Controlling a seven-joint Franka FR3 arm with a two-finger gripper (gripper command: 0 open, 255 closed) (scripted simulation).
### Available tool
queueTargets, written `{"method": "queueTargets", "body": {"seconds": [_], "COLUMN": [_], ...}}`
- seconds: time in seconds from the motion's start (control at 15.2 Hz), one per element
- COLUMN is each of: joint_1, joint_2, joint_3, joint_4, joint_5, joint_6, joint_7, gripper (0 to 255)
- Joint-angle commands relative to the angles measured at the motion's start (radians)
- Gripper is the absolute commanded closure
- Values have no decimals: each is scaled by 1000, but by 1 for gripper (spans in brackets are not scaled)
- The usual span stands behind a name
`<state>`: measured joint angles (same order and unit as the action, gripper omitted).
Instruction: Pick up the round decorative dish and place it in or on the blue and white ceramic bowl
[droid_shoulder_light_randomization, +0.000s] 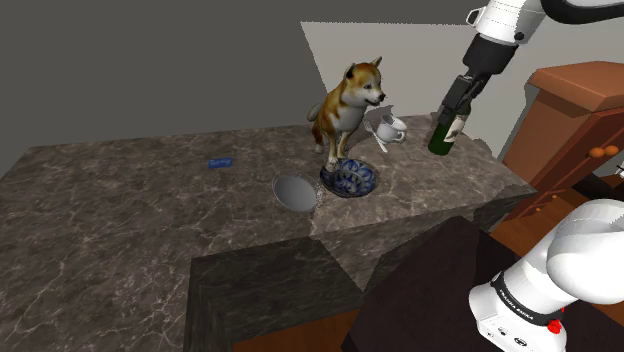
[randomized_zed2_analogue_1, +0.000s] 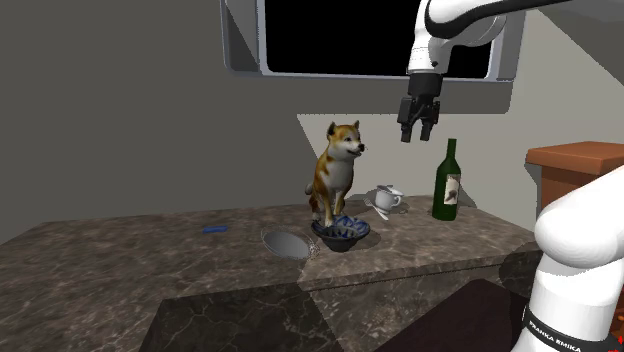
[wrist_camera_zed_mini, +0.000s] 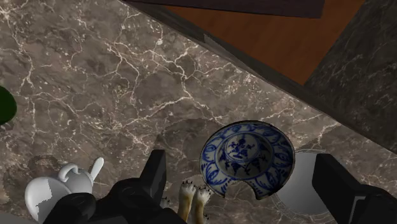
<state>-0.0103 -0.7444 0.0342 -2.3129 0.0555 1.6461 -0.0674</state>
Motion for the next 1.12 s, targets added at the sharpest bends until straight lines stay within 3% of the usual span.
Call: {"method": "queueTargets", "body": {"seconds": [0.0,0.53,1.06], "joint_1": [0,30,52], "joint_2": [0,215,479], "joint_3": [0,52,105], "joint_4": [0,-25,37], "joint_5": [0,15,2], "joint_6": [0,253,470], "joint_7": [0,-4,4], "gripper": [0,0,0]}}
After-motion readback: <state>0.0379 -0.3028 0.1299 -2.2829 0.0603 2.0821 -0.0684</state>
